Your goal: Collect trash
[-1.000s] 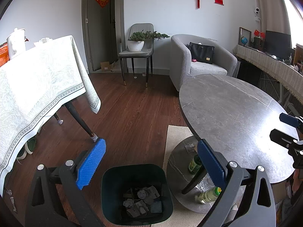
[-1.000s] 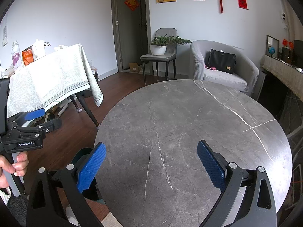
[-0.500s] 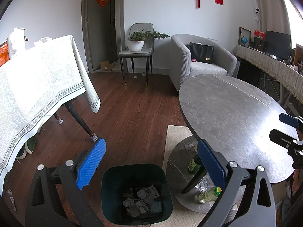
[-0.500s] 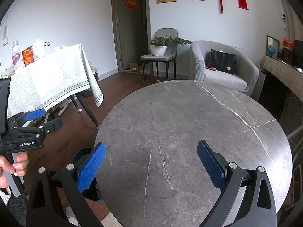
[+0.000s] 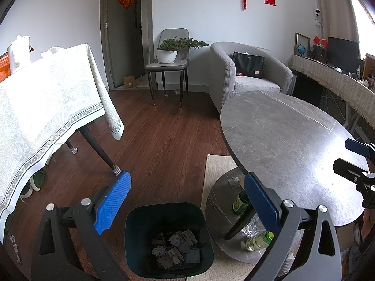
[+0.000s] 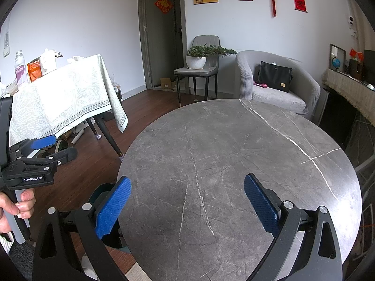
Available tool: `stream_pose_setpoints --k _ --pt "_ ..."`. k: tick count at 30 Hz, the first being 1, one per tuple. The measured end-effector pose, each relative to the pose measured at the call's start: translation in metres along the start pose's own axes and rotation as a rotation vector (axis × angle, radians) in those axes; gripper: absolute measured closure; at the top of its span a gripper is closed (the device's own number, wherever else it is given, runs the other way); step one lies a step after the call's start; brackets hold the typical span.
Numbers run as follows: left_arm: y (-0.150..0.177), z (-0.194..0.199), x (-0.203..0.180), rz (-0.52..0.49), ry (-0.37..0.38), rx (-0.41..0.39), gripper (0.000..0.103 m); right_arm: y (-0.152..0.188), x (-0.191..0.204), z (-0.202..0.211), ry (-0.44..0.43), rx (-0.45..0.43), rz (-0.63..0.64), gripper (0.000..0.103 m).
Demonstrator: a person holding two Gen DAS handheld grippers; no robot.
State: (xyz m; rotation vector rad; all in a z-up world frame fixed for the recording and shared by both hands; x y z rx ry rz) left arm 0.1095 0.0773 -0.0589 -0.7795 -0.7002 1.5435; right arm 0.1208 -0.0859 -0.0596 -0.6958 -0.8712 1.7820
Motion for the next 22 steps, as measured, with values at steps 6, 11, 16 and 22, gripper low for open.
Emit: stream_pose_setpoints --k 6,11,16,22 --pt "0.0005 0.0000 -0.0008 -0.002 0.000 0.001 0.004 -0.0001 0.0000 0.0000 0.001 -0.001 0.001 0.005" --pt "0.0004 0.0001 -0.0010 -0.002 -0.001 -0.002 0.004 -0.0001 0.0000 0.0000 0.001 -0.001 -0.001 0.005" --pt "0.0012 0.0004 -0.0042 -0.023 -0.004 -0.011 0.004 0.0002 -0.0001 -0.0001 0.000 0.000 0.000 0.005" --pt "0.0022 0.0001 -0.0053 -0.025 -0.004 -0.004 0.004 -0.0005 -0.0001 0.0004 0.001 -0.001 -0.001 0.005"
Point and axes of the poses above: each gripper's, at about its wrist camera, not at the fingertips, and z roughly against the way its jaws point, x to its left, y to its underside, the point moved 8 cm from there along -z, roughly the way its jaws point, and after that the axes turned 7 degrees about z, right-handed, at the moved point
